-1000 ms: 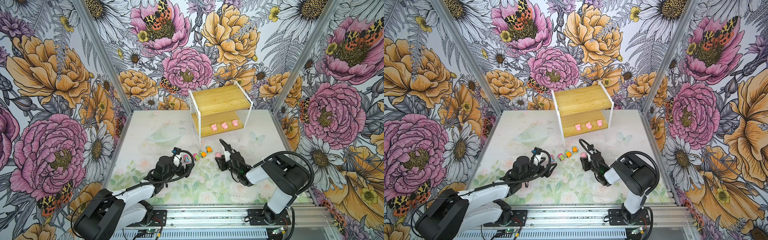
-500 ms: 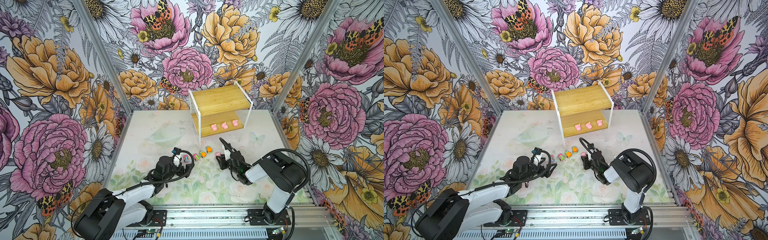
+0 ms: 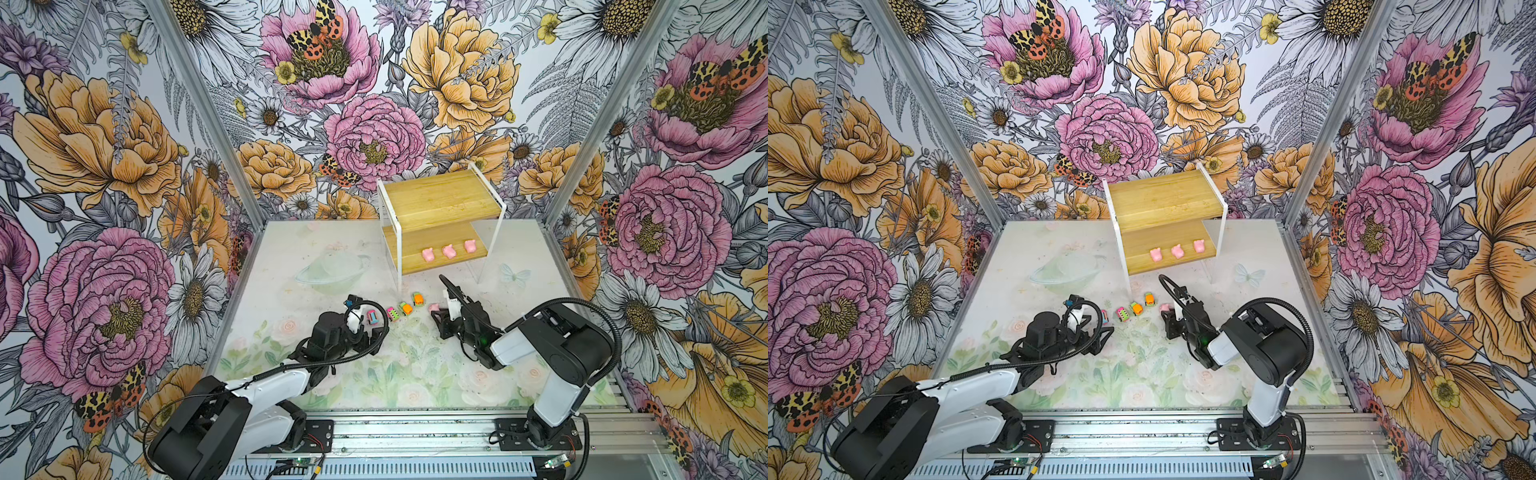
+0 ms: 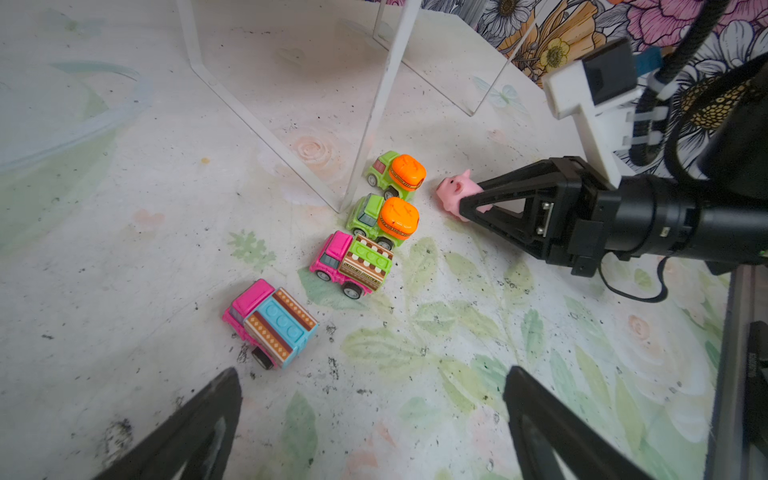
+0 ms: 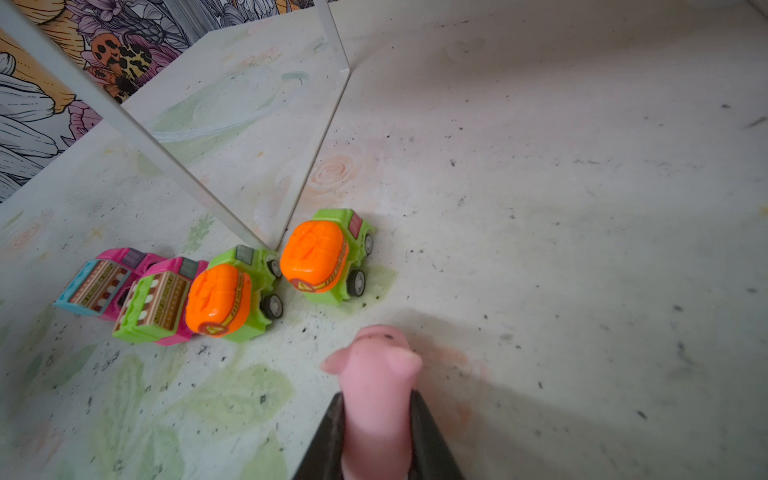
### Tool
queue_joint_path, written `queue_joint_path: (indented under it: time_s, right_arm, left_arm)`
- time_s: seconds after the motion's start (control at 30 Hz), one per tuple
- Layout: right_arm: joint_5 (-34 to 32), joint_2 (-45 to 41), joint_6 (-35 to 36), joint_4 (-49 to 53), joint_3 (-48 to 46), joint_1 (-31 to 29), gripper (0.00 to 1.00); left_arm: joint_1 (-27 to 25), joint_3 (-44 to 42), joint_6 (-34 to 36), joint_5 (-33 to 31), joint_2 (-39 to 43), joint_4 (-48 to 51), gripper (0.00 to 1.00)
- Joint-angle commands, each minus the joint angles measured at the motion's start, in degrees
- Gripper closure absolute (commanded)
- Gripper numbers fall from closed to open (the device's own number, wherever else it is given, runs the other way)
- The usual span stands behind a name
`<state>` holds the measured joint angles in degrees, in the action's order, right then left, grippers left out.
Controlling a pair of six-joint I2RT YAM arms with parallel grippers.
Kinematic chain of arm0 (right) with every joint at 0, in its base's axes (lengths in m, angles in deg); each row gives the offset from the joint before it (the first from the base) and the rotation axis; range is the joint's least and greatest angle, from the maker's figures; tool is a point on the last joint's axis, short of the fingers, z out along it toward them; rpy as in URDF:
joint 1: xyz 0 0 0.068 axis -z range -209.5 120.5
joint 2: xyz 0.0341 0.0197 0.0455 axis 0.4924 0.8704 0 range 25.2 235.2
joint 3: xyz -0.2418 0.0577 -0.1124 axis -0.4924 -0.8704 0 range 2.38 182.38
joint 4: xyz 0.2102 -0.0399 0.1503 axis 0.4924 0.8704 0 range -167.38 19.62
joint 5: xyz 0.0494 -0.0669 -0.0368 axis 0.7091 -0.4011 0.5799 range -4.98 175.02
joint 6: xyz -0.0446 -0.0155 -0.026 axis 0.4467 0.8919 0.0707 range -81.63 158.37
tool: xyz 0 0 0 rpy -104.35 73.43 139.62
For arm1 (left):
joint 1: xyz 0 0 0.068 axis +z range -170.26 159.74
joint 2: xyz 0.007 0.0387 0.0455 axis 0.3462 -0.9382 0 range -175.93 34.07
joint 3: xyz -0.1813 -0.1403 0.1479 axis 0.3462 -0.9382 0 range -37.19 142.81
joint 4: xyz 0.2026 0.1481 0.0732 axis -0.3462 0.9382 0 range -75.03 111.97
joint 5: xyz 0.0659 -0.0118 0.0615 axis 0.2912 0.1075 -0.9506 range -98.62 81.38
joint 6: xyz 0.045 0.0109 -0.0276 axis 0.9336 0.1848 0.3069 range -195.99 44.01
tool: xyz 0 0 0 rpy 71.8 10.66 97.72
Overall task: Place and organize the plastic toys onto the shelf
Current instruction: 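Lift the last pig with the right gripper toward the lower shelf, then lower the pig onto the lower shelf beside the others, open right gripper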
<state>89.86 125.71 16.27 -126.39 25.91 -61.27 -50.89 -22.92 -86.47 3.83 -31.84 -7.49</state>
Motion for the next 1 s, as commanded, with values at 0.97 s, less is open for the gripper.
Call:
queue_joint_path:
  time_s: [0.97]
  right_arm:
    - [-3.69, -17.83, -5.5, 17.27, 21.1, -2.55, 0.74]
  left_arm:
    - [-0.57, 1.32, 0.82, -0.41, 0.15, -0.24, 0.01]
